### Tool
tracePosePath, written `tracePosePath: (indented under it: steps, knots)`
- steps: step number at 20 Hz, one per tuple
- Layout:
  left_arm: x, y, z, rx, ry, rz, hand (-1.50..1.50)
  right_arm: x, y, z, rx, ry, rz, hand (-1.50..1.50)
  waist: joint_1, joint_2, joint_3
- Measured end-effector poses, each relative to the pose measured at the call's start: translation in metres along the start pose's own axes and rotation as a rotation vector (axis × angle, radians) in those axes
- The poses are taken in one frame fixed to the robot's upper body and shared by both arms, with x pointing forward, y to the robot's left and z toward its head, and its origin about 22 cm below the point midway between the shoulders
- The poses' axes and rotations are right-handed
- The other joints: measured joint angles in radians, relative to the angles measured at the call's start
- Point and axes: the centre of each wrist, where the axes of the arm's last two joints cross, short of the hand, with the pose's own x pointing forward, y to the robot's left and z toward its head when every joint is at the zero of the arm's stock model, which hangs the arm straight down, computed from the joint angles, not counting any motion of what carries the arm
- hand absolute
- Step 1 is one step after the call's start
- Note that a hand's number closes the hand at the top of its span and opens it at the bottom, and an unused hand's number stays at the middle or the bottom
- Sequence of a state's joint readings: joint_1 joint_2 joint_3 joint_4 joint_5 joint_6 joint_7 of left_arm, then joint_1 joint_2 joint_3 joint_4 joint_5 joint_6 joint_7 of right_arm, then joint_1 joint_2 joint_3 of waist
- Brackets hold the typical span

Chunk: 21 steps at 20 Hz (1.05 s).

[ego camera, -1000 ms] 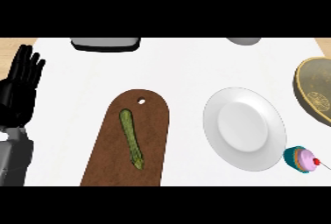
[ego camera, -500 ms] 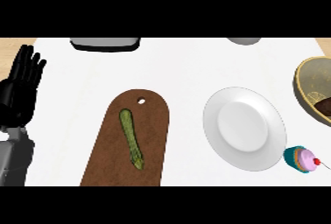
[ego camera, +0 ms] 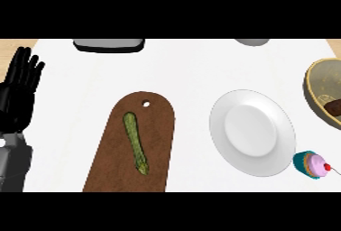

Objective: Pick the sweet potato from the plate and place it in the bowl

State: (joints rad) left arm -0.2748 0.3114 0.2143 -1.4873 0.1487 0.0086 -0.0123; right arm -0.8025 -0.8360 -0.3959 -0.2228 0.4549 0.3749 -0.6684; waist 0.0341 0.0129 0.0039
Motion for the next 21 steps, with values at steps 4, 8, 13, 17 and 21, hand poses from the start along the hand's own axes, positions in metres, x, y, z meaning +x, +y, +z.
tracePosePath:
  steps: [4,8,13,17,21]
  knots:
    - [0.001,-0.004,0.001,-0.014,-0.003,0.001,0.00,0.002,-0.024,0.013,-0.146,-0.006,-0.073,-1.50,0.004,0.003,0.001]
    - [0.004,-0.003,0.000,-0.010,-0.011,0.004,0.00,0.003,-0.053,0.034,-0.254,0.024,-0.143,-1.50,0.009,0.007,0.002]
    - [0.003,-0.002,0.000,-0.003,-0.013,0.009,0.00,-0.006,-0.079,0.069,-0.330,0.032,-0.209,-1.50,0.006,0.014,0.005]
    - [0.000,-0.002,0.001,-0.001,-0.014,0.010,0.00,-0.009,-0.097,0.093,-0.365,0.040,-0.240,-1.50,0.003,0.018,0.009]
    - [0.001,-0.004,0.000,0.000,-0.014,0.019,0.00,-0.010,-0.107,0.110,-0.385,0.055,-0.254,-1.50,0.000,0.019,0.012]
